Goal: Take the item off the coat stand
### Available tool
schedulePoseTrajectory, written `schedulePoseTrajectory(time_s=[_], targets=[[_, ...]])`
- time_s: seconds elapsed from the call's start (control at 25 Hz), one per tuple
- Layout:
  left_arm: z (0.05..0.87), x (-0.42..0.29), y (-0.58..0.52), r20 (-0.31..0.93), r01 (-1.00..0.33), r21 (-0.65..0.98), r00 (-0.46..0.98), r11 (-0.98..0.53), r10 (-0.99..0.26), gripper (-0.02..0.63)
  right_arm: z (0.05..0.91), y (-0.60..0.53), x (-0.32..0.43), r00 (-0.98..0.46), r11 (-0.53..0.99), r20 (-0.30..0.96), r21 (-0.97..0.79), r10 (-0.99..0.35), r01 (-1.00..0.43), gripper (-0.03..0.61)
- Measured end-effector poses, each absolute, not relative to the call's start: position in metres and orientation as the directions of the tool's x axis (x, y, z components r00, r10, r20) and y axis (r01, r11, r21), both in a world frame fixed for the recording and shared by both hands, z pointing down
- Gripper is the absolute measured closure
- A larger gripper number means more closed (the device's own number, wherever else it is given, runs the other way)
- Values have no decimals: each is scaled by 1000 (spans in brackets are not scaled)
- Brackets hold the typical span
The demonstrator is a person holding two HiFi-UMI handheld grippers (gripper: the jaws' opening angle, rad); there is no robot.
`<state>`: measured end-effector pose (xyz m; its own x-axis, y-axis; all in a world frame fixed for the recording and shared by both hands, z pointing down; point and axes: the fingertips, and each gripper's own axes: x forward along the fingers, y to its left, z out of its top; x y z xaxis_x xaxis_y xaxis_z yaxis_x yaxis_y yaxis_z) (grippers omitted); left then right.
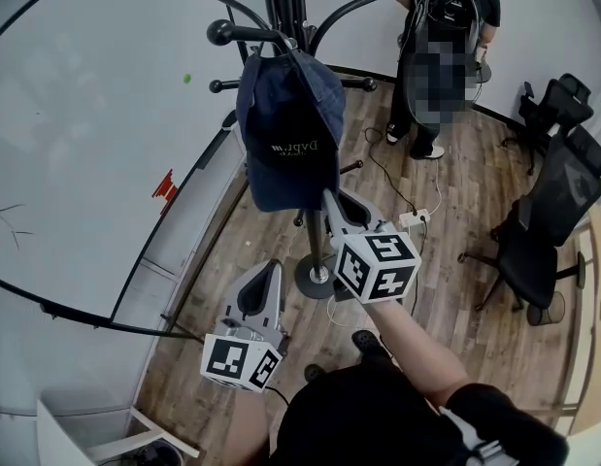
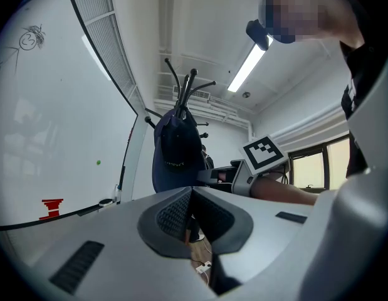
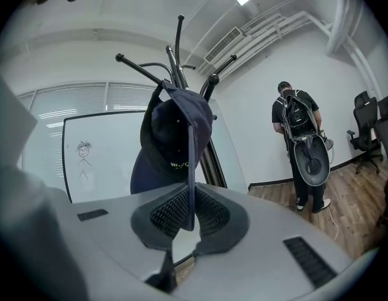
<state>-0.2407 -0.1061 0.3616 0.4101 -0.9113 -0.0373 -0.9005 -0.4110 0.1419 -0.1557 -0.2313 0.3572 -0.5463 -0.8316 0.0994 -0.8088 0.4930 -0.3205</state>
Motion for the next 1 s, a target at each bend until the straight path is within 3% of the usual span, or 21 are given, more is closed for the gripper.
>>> schedulePoseTrajectory(time_s=[1.0], targets=[[359, -255, -91, -62, -899, 123, 416, -420, -907, 598, 318, -192, -169, -568, 546, -21, -307, -822, -779, 536]])
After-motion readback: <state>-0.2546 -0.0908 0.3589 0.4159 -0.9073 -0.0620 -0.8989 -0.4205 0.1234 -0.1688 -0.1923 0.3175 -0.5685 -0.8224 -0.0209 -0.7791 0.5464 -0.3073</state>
